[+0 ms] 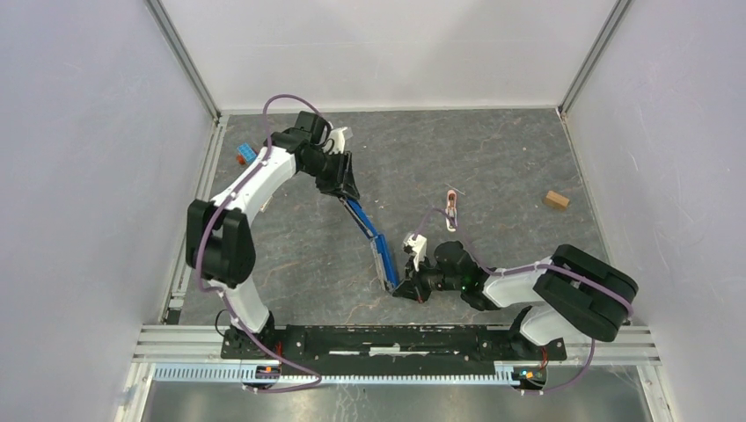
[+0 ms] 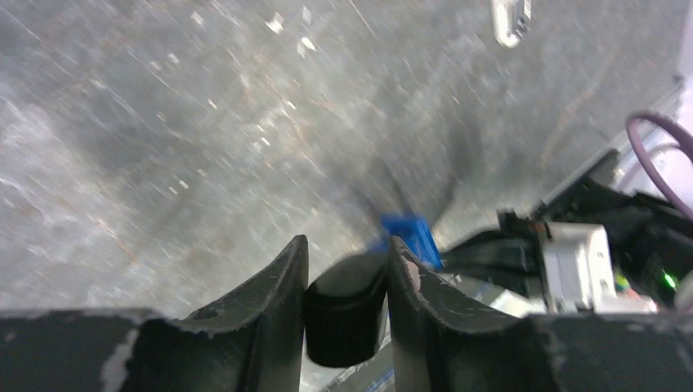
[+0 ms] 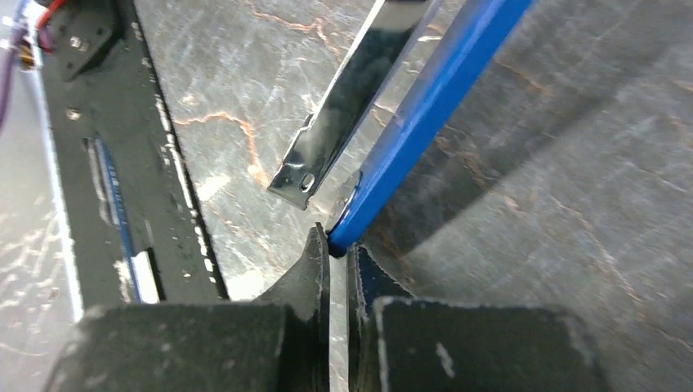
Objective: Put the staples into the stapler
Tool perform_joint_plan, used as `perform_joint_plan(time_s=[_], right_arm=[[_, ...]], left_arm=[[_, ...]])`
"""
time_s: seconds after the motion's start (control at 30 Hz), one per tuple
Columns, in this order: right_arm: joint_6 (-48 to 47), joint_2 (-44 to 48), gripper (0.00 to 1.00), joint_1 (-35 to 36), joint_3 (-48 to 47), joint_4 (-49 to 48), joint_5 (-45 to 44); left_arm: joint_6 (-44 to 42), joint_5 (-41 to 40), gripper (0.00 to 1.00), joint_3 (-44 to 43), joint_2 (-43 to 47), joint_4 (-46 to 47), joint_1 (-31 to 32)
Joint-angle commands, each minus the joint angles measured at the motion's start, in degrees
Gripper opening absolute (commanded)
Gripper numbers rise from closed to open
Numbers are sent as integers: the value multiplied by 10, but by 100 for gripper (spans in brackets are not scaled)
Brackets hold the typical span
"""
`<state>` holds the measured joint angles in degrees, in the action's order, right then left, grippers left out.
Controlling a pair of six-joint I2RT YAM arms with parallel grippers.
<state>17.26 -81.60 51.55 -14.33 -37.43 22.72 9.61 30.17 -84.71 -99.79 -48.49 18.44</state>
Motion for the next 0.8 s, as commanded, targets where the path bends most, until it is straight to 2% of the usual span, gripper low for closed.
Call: perform_joint_plan(time_s=[0.0,0.1,0.2,0.43,0.57,0.7,0.77], right_arm=[[51,-28,0,18,-39,-130,100],[92,-45,0,18,-34,-186,114],[103,-51,0,18,-31,-194,112],[181,-62,0,17,-28,-245,103],[238,-73,0,17,-26,-286,94],[262,-86,0,16,-41,-256,90],[283,-90,0,15,-39,-267,92]], left_arm=[[16,-88,45,-50,-69,117,-8],[36,-73,49,-77,-116,136,-8],[62,-72,55,-85,-147,168,-8],[115,-107,61,-53,-164,260,-8],[114,-144,66,-94,-146,207,-8],[92,-245,73,-167,-117,72,-8],[89,-298,74,-169,-84,19,-8]])
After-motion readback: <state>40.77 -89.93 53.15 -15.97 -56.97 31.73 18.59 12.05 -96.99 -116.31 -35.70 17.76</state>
